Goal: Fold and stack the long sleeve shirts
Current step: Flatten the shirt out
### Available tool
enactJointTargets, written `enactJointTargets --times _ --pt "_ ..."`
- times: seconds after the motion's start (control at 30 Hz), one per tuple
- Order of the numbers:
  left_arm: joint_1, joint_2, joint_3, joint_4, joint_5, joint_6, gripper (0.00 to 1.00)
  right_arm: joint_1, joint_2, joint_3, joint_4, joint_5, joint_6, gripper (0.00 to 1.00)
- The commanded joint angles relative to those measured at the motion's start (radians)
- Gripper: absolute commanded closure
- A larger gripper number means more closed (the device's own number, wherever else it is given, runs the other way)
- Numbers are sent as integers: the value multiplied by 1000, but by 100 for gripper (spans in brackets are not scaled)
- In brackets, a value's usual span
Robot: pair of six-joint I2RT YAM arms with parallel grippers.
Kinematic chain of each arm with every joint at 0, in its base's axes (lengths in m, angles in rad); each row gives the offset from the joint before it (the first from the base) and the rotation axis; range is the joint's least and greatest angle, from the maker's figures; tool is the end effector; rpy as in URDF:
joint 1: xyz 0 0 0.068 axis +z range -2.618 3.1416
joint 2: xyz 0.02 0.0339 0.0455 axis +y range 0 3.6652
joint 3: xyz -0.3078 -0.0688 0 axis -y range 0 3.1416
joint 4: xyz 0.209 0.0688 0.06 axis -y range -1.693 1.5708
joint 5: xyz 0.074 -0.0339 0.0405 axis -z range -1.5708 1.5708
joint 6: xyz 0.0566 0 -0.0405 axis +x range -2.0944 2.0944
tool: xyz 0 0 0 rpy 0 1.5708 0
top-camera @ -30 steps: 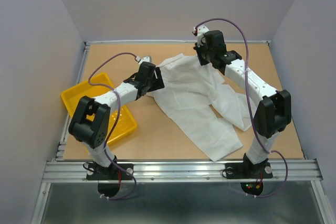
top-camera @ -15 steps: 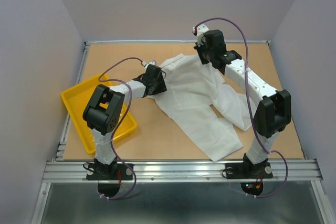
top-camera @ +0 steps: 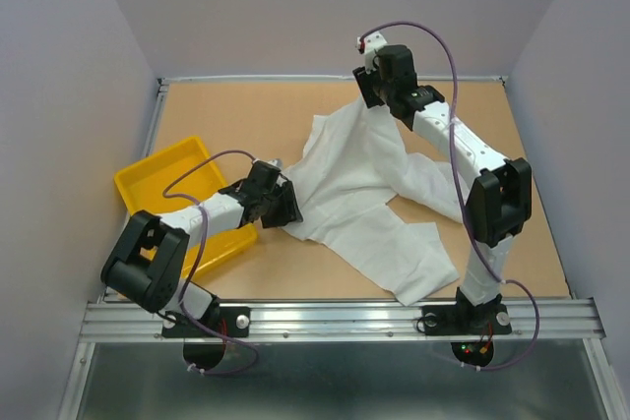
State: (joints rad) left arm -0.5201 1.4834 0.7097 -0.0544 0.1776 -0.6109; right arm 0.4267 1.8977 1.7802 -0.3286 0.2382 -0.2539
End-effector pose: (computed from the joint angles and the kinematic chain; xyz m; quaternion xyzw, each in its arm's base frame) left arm 0.2313 -0.1440 0.2214 -0.0100 0.9287 -0.2634 0.2609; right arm 0.4150 0.1740 0.3844 -0.2207 0.8130 -0.0545 0.5361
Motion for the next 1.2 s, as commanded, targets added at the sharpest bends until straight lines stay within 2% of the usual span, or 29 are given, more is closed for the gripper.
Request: enactJointTargets --times 0.0,0.07,0.27,0.43,0.47,0.6,0.7,0.77,0.93,1.07,1.17 --pt "-3 -96 -65 -160 23 17 36 -2 -37 -22 77 -89 51 35" --pt "-3 -144 -61 -192 17 28 32 -2 -78 -60 71 -64 88 20" --pt "-3 -235 43 -265 -68 54 17 -12 -234 -237 16 55 188 17" --pt "-3 -233 155 -260 -144 74 11 -71 -337 -381 -61 56 341 18" --pt "-3 -220 180 -237 -153 73 11 -110 -357 -404 -73 41 366 19" --pt "-3 -151 237 -177 -158 77 11 -239 -454 -547 -78 -182 508 22" --pt "-3 -77 286 -125 -170 80 11 -292 -477 -620 -76 -259 602 24" --pt "-3 -32 332 -104 -209 83 11 -308 -488 -688 -76 -255 637 25" --pt "-3 135 401 -75 -204 80 11 -336 -470 -783 -63 -215 699 25" --pt "-3 227 390 -47 -202 68 12 -361 -437 -863 9 -261 749 25" --pt "-3 241 346 -32 -194 57 12 -362 -422 -883 48 -281 759 26"
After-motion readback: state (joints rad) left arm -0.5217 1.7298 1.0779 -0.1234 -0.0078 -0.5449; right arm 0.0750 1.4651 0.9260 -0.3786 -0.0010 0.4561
